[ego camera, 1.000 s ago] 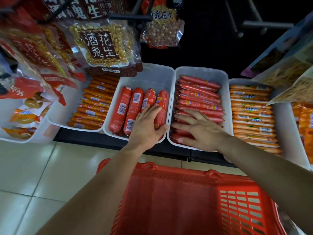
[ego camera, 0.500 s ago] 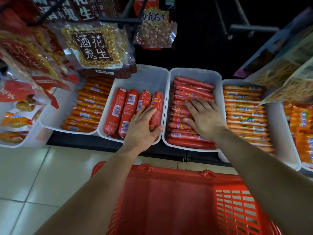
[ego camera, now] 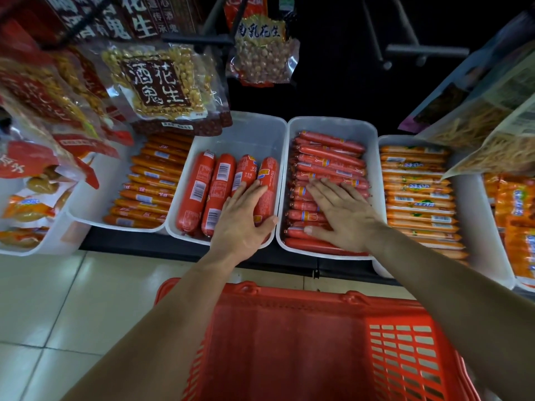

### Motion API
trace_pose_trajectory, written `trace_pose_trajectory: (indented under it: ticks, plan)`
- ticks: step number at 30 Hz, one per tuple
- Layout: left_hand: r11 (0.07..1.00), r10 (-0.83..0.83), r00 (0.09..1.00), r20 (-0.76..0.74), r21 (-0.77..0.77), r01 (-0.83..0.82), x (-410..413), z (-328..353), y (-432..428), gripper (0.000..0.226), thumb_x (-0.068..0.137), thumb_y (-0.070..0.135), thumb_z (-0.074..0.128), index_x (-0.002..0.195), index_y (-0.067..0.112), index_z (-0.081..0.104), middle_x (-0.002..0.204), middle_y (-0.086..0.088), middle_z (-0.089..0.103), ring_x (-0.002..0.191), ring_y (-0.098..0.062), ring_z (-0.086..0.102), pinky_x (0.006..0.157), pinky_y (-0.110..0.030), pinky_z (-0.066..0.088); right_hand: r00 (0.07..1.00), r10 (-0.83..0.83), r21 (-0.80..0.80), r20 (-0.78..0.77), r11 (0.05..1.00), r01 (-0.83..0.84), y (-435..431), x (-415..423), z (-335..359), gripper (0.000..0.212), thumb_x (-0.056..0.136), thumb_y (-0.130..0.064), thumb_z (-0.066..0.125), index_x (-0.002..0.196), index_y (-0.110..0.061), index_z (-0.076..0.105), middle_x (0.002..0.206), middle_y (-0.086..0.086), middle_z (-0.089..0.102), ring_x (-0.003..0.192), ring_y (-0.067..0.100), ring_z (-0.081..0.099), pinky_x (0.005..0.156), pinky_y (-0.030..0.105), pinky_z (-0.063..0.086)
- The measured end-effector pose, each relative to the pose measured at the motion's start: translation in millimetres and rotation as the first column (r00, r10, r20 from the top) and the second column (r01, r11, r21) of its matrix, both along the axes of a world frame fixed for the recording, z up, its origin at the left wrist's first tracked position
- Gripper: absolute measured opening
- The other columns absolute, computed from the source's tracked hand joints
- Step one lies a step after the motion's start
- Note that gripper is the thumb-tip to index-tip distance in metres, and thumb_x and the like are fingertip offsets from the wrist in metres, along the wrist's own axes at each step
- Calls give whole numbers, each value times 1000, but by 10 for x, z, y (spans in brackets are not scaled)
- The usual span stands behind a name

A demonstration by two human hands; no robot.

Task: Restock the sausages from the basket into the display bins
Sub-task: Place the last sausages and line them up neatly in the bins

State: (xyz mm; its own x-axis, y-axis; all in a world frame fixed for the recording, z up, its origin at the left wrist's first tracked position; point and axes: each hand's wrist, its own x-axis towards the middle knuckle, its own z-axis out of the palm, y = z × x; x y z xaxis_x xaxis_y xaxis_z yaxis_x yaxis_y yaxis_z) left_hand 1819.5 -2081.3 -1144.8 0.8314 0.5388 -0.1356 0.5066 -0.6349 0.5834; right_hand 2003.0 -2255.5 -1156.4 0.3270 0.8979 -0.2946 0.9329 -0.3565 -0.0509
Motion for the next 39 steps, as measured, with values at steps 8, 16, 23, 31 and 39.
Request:
trace_pose_trajectory:
  ticks: [8, 16, 23, 31, 39]
  plan:
    - [999, -10, 1000, -27, -50, 8, 20, 60, 2, 71, 92, 44, 63, 153, 34, 29, 162, 16, 20, 151, -6, 5, 124, -46, 13, 992, -100, 28, -73, 994, 102, -22, 31, 36, 78, 88, -77, 14, 155, -40, 0, 167, -3, -6, 152, 17, -11, 122, 50, -5]
    - [961, 145, 983, 117, -255, -111, 794, 303, -446, 50, 92, 30, 62, 140, 28, 47, 134, 6, 57, 120, -13, 55, 104, -36, 47, 963, -264, 138, 58, 957, 254, -191, 275, 193, 68, 97, -54, 35, 155, -21, 22, 158, 2, 30, 149, 24, 20, 122, 49, 5]
    - [922, 326, 941, -88, -191, -337, 1513, -98, -564, 77, 87, 41, 66, 146, 7, 32, 141, -14, 50, 124, -34, 54, 103, -43, 46, 949, -315, 120, 8, 943, 311, -223, 403, 105, 65, 100, -55, 24, 157, -25, 15, 163, -1, 21, 151, 19, 10, 122, 45, -3]
    - [899, 351, 927, -132, -229, -373, 1535, -150, -447, 69, 73, 50, 77, 126, 14, 53, 118, -8, 68, 109, -28, 65, 90, -30, 50, 944, -319, 39, 80, 948, 317, -176, 377, 92, 66, 100, -51, 10, 159, -22, 5, 166, 2, 10, 153, 20, 1, 121, 52, -8]
    - [914, 333, 941, -62, -226, -338, 1540, -50, -448, 75, 64, 52, 64, 129, 19, 51, 123, -6, 64, 112, -28, 63, 97, -41, 51, 938, -340, 95, 70, 938, 333, -53, 523, 146, 79, 93, -54, 30, 159, -17, 7, 166, 8, 7, 153, 26, 1, 122, 53, -6]
